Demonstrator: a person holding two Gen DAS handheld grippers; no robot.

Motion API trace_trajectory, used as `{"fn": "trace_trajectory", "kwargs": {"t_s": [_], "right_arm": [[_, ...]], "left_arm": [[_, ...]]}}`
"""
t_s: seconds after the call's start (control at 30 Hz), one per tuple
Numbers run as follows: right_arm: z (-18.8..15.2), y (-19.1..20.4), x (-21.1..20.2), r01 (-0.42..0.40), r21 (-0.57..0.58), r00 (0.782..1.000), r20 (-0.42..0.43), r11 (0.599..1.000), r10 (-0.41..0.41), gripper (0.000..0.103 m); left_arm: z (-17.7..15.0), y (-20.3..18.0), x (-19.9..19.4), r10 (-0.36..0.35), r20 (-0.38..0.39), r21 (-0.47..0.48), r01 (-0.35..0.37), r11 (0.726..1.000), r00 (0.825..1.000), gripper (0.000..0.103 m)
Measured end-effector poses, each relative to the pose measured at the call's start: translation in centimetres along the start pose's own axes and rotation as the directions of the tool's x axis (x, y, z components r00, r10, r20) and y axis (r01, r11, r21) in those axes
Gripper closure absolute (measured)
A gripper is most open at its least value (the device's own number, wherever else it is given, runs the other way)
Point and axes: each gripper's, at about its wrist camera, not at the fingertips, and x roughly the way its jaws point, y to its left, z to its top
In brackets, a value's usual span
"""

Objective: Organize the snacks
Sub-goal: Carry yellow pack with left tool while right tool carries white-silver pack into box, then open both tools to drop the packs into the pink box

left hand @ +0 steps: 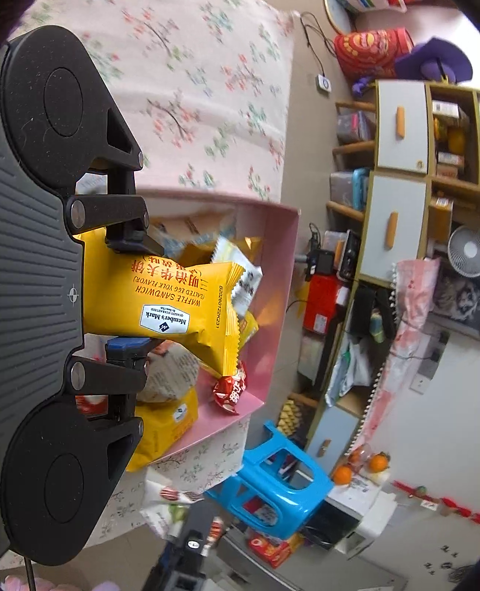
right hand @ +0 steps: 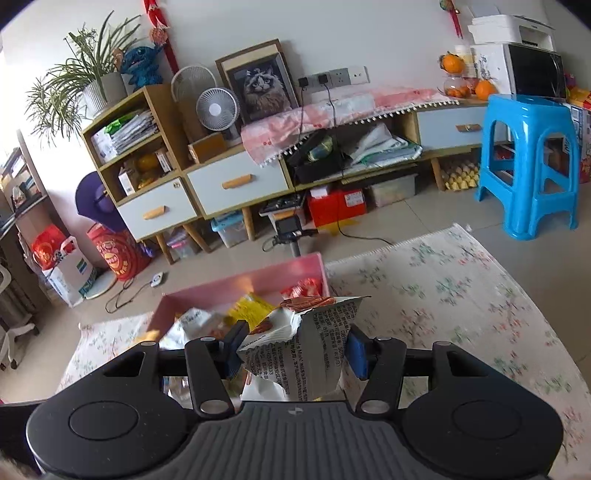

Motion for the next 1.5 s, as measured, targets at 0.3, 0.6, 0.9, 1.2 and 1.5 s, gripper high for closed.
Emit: {"fn": "trace_trajectory", "kwargs": {"t_s": [0.3, 0.6, 0.9, 1.2, 1.5], "right_arm": [[1.8, 1.1, 3.3, -0.059, -0.068, 0.997, 0.037, 0.996, 0.062, 0.069], [1.2, 2.0, 6.4, -0.025, -0.148, 0.999, 0.025, 0.989, 0.029, 0.073], [2.5, 2.6, 9.8, 0.027, -0.189, 0.999, 0.028, 0.982, -0.022, 0.077], [3.1, 2.9, 8.7, 0.014, -0.21, 0.999, 0.039, 0.978, -0.005, 0.07], [2.2, 3.1, 5.8, -0.007, -0.211, 1.0, 0.007, 0.978, 0.008, 0.036]], "left_arm": [[1.2, -0.1, 3.2, 0.112, 0.031, 0.058, -0.114, 0.992, 0.993, 0.065], [1.2, 1.8, 4.8, 0.153, 0.084, 0.064, -0.158, 0.985, 0.985, 0.063], [0.8, 1.5, 4.5, 0.134, 0.117, 0.115, -0.148, 0.982, 0.984, 0.061], [0.4, 1.3, 3.2, 0.088, 0.11, 0.145, -0.104, 0.984, 0.99, 0.042], [-0.8, 0.2, -0.1, 0.066, 0.108, 0.192, -0.086, 0.978, 0.992, 0.028]]}}
